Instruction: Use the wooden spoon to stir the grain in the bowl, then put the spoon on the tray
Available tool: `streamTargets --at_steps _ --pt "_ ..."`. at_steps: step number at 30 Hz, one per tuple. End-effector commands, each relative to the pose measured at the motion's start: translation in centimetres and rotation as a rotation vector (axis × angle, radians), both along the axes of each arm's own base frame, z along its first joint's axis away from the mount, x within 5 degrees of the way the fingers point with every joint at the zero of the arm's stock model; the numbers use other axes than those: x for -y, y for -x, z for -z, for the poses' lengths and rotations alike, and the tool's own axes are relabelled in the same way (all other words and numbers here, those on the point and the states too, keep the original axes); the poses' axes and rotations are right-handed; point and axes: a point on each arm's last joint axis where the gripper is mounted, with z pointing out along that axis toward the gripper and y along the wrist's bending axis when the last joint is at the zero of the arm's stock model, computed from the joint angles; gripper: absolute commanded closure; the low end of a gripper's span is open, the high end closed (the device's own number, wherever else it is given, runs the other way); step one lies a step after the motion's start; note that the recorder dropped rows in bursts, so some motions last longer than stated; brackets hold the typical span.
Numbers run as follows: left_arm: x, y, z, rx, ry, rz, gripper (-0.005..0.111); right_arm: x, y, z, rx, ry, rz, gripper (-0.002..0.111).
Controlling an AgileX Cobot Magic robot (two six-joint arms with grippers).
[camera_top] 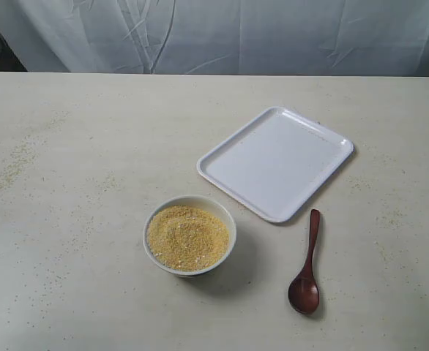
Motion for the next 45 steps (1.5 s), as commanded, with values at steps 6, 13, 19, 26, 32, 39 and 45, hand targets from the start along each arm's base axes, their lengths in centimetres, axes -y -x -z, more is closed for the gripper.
streamTargets --at_steps 6,13,19,26,32,39,45 --pt "0.0 0.0 0.1 0.006 0.003 -0.001 0.107 0.1 0.0 -4.2 0.474 0.036 0.012 0.108" --pt "0.0 0.0 0.1 0.006 0.003 -0.001 0.107 0.2 1.6 -7.6 0.884 0.053 0.028 0.108" --pt "0.0 0.0 0.1 0.006 0.003 -0.001 0.107 0.2 0.4 -7.7 0.524 -0.023 0.021 0.109" --pt "0.0 0.0 0.1 0.006 0.003 -0.001 0.107 -0.5 -7.1 -7.3 -0.378 -0.209 -0.021 0.109" --pt "0.0 0.0 0.1 0.006 0.003 -0.001 0.107 -2.0 -12.3 -3.8 -0.722 -0.394 -0.022 0.109" --pt "0.0 0.0 0.1 0.006 0.003 -0.001 0.107 -7.9 -16.3 -0.9 -0.927 -0.303 -0.131 0.109" --pt "0.0 0.0 0.1 0.006 0.003 -0.001 0.107 -12.7 -18.4 2.0 -0.971 -0.283 -0.100 0.082"
